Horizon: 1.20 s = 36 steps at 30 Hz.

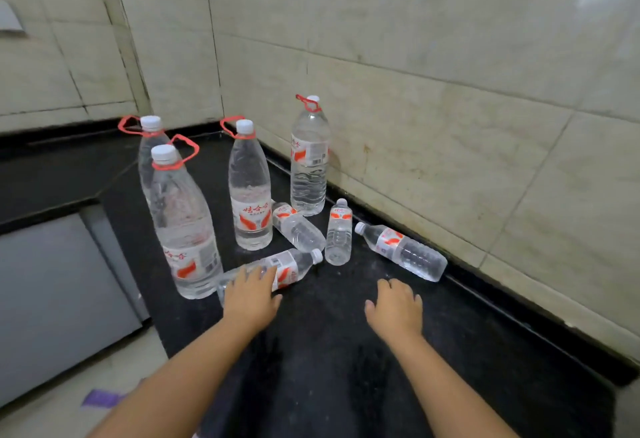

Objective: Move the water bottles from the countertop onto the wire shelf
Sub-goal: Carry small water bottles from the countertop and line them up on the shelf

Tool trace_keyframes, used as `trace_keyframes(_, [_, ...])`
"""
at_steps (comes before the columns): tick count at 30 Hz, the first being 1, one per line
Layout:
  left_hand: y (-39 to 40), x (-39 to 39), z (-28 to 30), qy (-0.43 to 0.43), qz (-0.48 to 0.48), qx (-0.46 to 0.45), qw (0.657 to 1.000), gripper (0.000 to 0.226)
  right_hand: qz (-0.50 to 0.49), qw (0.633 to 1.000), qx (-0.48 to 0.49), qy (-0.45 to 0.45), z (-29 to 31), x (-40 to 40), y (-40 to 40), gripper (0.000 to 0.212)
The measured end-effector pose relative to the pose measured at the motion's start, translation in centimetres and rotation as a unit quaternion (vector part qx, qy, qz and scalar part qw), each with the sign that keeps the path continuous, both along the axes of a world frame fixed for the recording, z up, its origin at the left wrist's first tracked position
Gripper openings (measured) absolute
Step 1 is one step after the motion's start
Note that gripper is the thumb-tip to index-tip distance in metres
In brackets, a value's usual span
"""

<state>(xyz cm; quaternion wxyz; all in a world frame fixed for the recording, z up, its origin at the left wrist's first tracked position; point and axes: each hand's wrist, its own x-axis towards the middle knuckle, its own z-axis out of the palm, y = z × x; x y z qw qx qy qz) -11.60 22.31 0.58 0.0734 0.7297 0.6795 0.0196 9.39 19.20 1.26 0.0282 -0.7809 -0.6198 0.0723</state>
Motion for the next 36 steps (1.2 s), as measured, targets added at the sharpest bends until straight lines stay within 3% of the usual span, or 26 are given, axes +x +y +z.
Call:
trace_keyframes(7, [7.6, -1.9, -5.0, 0.030, -0.054, -0.002, 0.998, 0.064, -0.013, 0.998, 0.047, 0.040, -3.5, -2.2, 11.2, 0.045])
trace_keyframes(11, [9.2, -3.0, -8.1, 0.014, -0.113, 0.112, 0.987, 0.058, -0.026, 0.992, 0.069, 0.104, -5.5, -3.6, 16.2, 0.059])
trace_keyframes(13, [9.5, -3.2, -9.5, 0.036, -0.120, 0.183, 0.975, 0.050, -0.061, 0.978, 0.066, 0.186, -6.6, -3.9, 17.8, 0.067])
trace_keyframes(15, [9.7, -3.3, -10.1, 0.051, -0.121, 0.222, 0.966, 0.042, -0.102, 0.957, 0.067, 0.264, -7.5, -4.2, 18.7, 0.072])
trace_keyframes(17, [10.0, -3.4, -10.1, 0.045, -0.131, 0.224, 0.965, 0.040, -0.119, 0.954, 0.066, 0.268, -8.0, -4.3, 18.7, 0.071])
trace_keyframes(20, [10.2, -3.5, -9.8, 0.059, -0.135, 0.202, 0.968, 0.044, -0.095, 0.966, 0.054, 0.233, -7.8, -3.7, 17.1, 0.070])
trace_keyframes(23, [9.9, -3.1, -8.0, 0.045, -0.140, 0.108, 0.983, 0.051, -0.052, 0.977, 0.032, 0.206, -7.1, -2.3, 13.7, 0.072])
trace_keyframes(28, [6.8, -2.3, -6.5, 0.070, -0.124, 0.009, 0.990, 0.055, -0.075, 0.983, -0.026, 0.166, -5.8, -0.8, 5.0, 0.077])
trace_keyframes(33, [-0.5, -1.7, -7.5, 0.035, -0.216, 0.118, 0.969, 0.048, -0.109, 0.982, -0.099, 0.114, -4.4, -0.5, -4.8, 0.067])
trace_keyframes(36, [-5.1, -1.0, -7.6, 0.029, -0.251, 0.136, 0.958, 0.049, -0.133, 0.978, -0.126, 0.095, -3.5, -0.9, -10.0, 0.059])
